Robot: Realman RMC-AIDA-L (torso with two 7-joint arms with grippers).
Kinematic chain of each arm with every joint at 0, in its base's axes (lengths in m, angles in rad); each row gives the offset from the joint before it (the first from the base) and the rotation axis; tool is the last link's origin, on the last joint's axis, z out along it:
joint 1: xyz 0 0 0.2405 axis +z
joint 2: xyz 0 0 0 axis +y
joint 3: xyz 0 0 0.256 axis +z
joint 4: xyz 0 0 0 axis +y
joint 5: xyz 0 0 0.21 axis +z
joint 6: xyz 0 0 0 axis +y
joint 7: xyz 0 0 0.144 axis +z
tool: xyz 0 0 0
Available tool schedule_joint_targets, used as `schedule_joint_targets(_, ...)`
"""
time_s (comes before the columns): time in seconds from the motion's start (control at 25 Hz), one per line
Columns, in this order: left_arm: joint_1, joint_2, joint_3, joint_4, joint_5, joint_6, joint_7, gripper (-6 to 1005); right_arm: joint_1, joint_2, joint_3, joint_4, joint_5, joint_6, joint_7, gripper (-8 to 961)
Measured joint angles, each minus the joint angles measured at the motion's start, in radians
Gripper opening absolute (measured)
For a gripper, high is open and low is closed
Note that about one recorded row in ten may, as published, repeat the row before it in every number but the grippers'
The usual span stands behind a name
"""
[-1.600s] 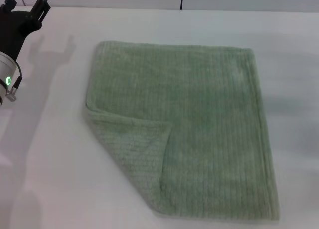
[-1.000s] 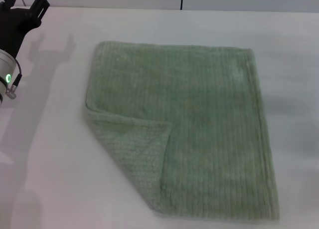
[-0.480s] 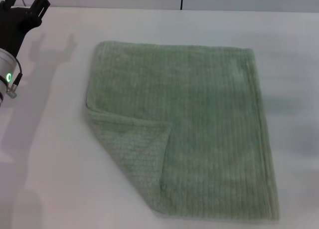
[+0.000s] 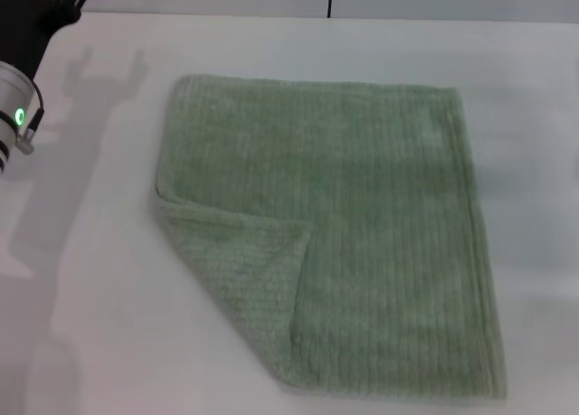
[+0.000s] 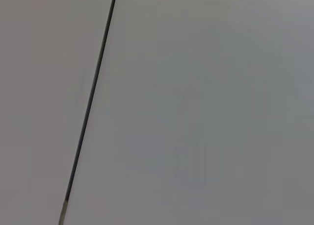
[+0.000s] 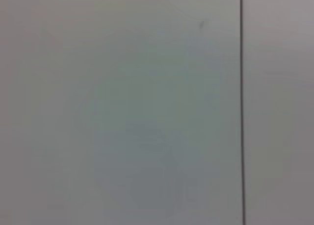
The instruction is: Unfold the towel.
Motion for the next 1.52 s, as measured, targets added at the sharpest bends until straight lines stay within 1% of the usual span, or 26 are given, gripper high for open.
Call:
schedule_joint_targets(0.08,0.0,0.001,0.0,0.014,0.0,-0.001,-0.003,839,0.001,0.005,0.0,-0.005,0.0,0.004,-0.003,672)
schedule_joint_targets(0.12,-0.001,0.001,0.0,0.023,0.0,-0.002,-0.009,839,0.003,0.009,0.0,-0.009,0.0,0.006,-0.002,648)
schedule_joint_targets(0.28,-0.002,0.002,0.0,0.036,0.0,-0.001,-0.009,838,0.004,0.011,-0.002,-0.023,-0.001,0.014,0.001,553)
schedule_joint_targets(0.44,-0.003,0.002,-0.009,0.04,0.0,-0.002,-0.01,838,0.008,0.012,-0.029,-0.042,-0.002,0.059,0.001,458)
schedule_joint_targets(0.48,-0.004,0.001,-0.014,0.04,0.0,-0.002,-0.009,838,0.009,0.012,-0.033,-0.051,-0.005,0.081,0.001,409)
schedule_joint_targets(0.52,-0.006,-0.001,-0.029,0.036,0.0,-0.003,-0.005,838,0.008,0.012,-0.036,-0.085,-0.026,0.136,0.002,361)
schedule_joint_targets(0.56,-0.006,-0.001,-0.029,0.036,0.0,-0.003,-0.005,838,0.008,0.012,-0.036,-0.085,-0.026,0.136,0.002,312)
schedule_joint_targets(0.68,-0.012,-0.001,-0.047,0.03,0.0,-0.017,-0.001,838,-0.01,0.011,-0.031,-0.161,-0.09,0.251,0.002,173)
schedule_joint_targets(0.72,-0.014,0.0,-0.05,0.033,0.0,-0.032,0.0,838,-0.032,0.011,-0.028,-0.229,-0.124,0.336,0.002,130)
schedule_joint_targets(0.84,-0.015,0.001,-0.06,0.039,-0.001,-0.039,0.0,838,-0.075,0.007,-0.027,-0.357,-0.154,0.486,0.001,3)
schedule_joint_targets(0.88,-0.015,0.001,-0.06,0.039,-0.001,-0.039,0.0,838,-0.075,0.007,-0.027,-0.357,-0.154,0.486,0.001,3)
schedule_joint_targets(0.92,-0.016,0.001,-0.071,0.04,-0.001,-0.04,0.0,838,-0.106,0.002,-0.021,-0.451,-0.167,0.584,-0.004,2)
schedule_joint_targets(0.96,-0.016,0.001,-0.071,0.04,-0.001,-0.04,0.0,838,-0.106,0.002,-0.021,-0.451,-0.167,0.584,-0.004,2)
schedule_joint_targets(1.0,-0.016,0.002,-0.075,0.04,-0.001,-0.04,0.0,838,-0.123,0.0,-0.012,-0.499,-0.178,0.637,-0.005,2)
schedule_joint_targets(1.08,-0.016,0.002,-0.078,0.041,-0.002,-0.041,0.001,838,-0.158,0.0,0.022,-0.604,-0.21,0.765,-0.005,1)
schedule_joint_targets(1.12,-0.017,0.002,-0.078,0.041,-0.002,-0.041,0.002,838,-0.188,0.005,0.069,-0.703,-0.243,0.904,-0.006,1)
schedule_joint_targets(1.16,-0.017,0.002,-0.078,0.041,-0.002,-0.041,0.002,838,-0.188,0.005,0.069,-0.703,-0.243,0.904,-0.006,1)
schedule_joint_targets(1.2,-0.017,0.002,-0.078,0.041,-0.002,-0.041,0.002,838,-0.196,0.007,0.085,-0.737,-0.251,0.955,-0.006,1)
schedule_joint_targets(1.28,-0.018,0.003,-0.078,0.041,-0.002,-0.041,0.002,838,-0.204,0.007,0.116,-0.805,-0.26,1.072,-0.007,1)
schedule_joint_targets(1.32,-0.018,0.004,-0.078,0.041,-0.002,-0.041,0.002,837,-0.203,0.004,0.147,-0.861,-0.26,1.191,-0.008,1)
schedule_joint_targets(1.36,-0.018,0.004,-0.078,0.041,-0.002,-0.041,0.002,837,-0.203,0.004,0.147,-0.861,-0.26,1.191,-0.008,1)
schedule_joint_targets(1.48,-0.018,0.004,-0.078,0.041,-0.002,-0.041,0.003,837,-0.191,-0.002,0.18,-0.915,-0.261,1.332,-0.009,1)
schedule_joint_targets(1.52,-0.018,0.004,-0.078,0.042,-0.002,-0.041,0.004,837,-0.174,-0.008,0.202,-0.936,-0.261,1.424,-0.009,1)
